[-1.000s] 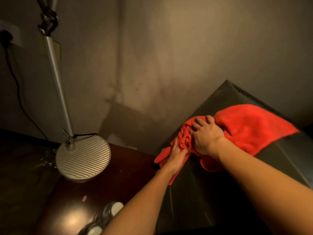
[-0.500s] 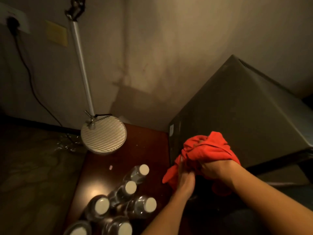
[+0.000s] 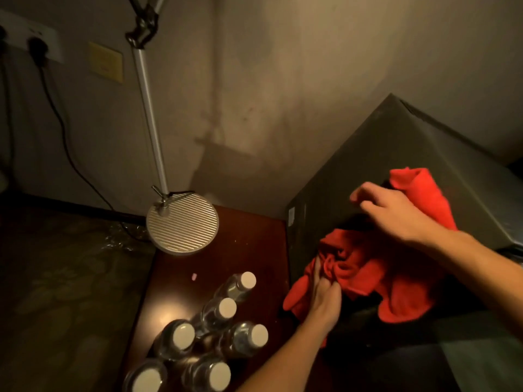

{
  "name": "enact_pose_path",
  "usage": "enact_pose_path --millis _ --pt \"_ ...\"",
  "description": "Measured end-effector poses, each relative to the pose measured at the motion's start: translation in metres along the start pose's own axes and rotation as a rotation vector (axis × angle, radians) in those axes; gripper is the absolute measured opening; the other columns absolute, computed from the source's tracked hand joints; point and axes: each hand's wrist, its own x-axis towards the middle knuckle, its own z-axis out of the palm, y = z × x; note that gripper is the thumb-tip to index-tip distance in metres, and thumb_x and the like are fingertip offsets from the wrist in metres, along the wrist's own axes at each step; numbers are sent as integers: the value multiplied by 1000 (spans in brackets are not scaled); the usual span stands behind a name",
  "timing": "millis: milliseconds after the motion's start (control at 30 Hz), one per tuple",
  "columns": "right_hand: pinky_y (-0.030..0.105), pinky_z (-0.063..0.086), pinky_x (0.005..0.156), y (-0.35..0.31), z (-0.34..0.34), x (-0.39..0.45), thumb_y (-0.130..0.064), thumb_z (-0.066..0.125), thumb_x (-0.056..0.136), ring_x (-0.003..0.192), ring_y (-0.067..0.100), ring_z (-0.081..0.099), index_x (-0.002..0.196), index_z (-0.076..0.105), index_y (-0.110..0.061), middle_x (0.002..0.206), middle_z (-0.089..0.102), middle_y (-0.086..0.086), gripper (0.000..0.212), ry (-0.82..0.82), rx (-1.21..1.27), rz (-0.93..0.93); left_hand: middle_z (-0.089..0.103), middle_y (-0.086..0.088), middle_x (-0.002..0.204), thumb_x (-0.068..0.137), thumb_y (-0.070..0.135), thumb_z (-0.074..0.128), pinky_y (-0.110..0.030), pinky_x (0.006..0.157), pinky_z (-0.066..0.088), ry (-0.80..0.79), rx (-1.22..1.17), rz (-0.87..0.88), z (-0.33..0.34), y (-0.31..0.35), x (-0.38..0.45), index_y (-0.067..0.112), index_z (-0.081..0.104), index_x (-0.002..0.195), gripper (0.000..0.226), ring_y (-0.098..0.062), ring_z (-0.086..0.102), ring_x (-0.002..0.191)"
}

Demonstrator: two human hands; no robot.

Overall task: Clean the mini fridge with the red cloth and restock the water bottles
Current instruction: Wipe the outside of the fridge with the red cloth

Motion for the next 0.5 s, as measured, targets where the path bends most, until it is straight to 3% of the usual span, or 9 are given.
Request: enact_pose_path --millis 67,167,233,367,500 --pt "36 41 82 3 -10 18 -20 57 88 93 32 61 95 59 -9 95 64 12 13 -29 -193 -52 20 2 161 95 24 40 -33 122 13 38 -51 -21 -1 18 14 17 21 155 64 -11 17 148" --pt "36 40 84 6 3 29 -47 64 84 90 31 58 100 63 -12 92 61 12 39 -302 -520 -236 16 11 156 98 41 37 -26 120 11 92 -129 -29 -1 38 29 18 24 152 61 -6 16 145" --pt "33 43 85 14 13 34 -59 62 78 91 29 57 105 64 -17 95 61 9 50 -484 -572 -365 15 14 147 101 36 33 -23 118 11 126 -172 -17 0 39 41 17 21 151 55 -9 14 145" --pt "33 43 93 36 18 67 -37 67 78 102 29 56 117 63 -16 108 60 10 45 -667 -665 -422 22 6 156 82 52 29 -28 121 12 217 -139 6 2 24 75 17 25 151 79 -11 18 145" --pt "32 40 89 59 24 110 -32 55 81 92 30 58 97 67 -12 96 64 9 29 -626 -837 -594 43 -1 149 68 56 44 -41 118 26 240 -253 -5 -2 16 108 22 45 143 82 -16 35 140"
